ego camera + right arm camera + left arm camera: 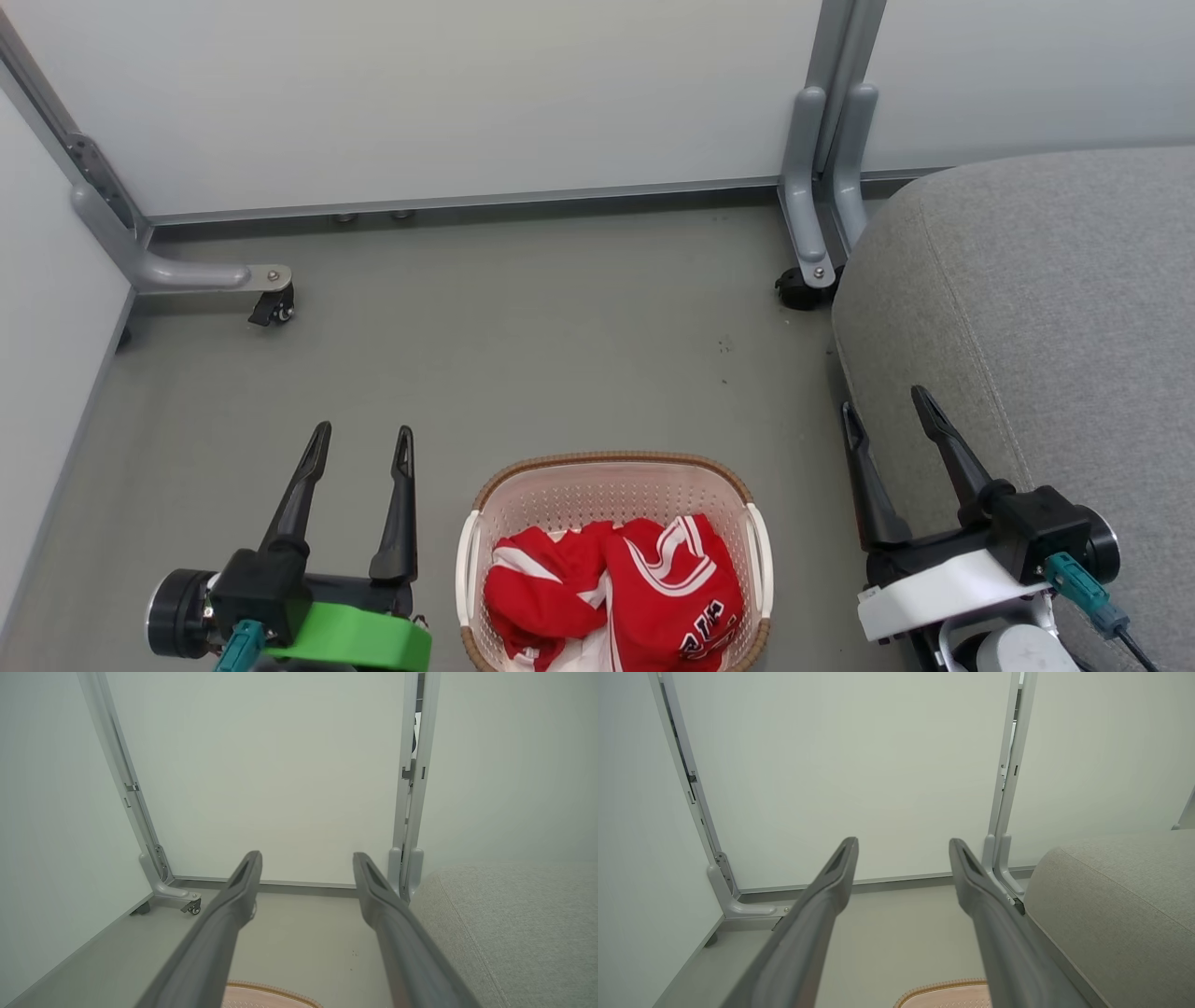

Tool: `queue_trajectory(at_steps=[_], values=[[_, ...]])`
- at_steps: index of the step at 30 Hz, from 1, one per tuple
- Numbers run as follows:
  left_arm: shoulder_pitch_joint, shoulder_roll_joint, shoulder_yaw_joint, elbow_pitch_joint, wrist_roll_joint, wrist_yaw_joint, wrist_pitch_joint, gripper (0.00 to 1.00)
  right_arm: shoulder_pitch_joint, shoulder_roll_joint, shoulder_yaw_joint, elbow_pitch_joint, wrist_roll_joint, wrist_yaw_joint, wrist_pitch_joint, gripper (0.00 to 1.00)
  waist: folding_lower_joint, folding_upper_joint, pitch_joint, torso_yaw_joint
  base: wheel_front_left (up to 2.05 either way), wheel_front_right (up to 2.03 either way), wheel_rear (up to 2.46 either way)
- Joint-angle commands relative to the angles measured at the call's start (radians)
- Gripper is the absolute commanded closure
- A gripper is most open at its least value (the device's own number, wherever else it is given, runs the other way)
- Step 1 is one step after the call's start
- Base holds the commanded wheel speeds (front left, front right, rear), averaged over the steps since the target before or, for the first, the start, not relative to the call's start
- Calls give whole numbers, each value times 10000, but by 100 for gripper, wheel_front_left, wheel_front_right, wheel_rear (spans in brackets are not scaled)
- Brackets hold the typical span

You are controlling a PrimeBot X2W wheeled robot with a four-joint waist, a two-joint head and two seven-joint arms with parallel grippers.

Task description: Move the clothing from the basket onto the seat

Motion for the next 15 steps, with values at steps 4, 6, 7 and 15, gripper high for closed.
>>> queue_trajectory(at_steps=[4, 6, 7, 15], values=[[79, 66, 6, 57, 8, -20, -34, 0, 55, -45, -8, 21, -48, 2, -30, 0, 0, 0, -2, 12, 0, 0, 0], [83, 66, -5, 69, 4, -20, -34, 0, 79, -45, -8, 24, -66, 2, -30, 0, 0, 0, -19, 24, 0, 0, 0], [87, 66, -8, 73, -4, -18, -34, 0, 89, -45, -7, 23, -69, 2, -30, 0, 0, 0, -25, 31, 0, 0, 0], [156, 66, -53, 139, -15, -17, -34, 0, 116, -45, 43, 51, -73, 2, -30, 0, 0, 0, -72, 68, 0, 0, 0]])
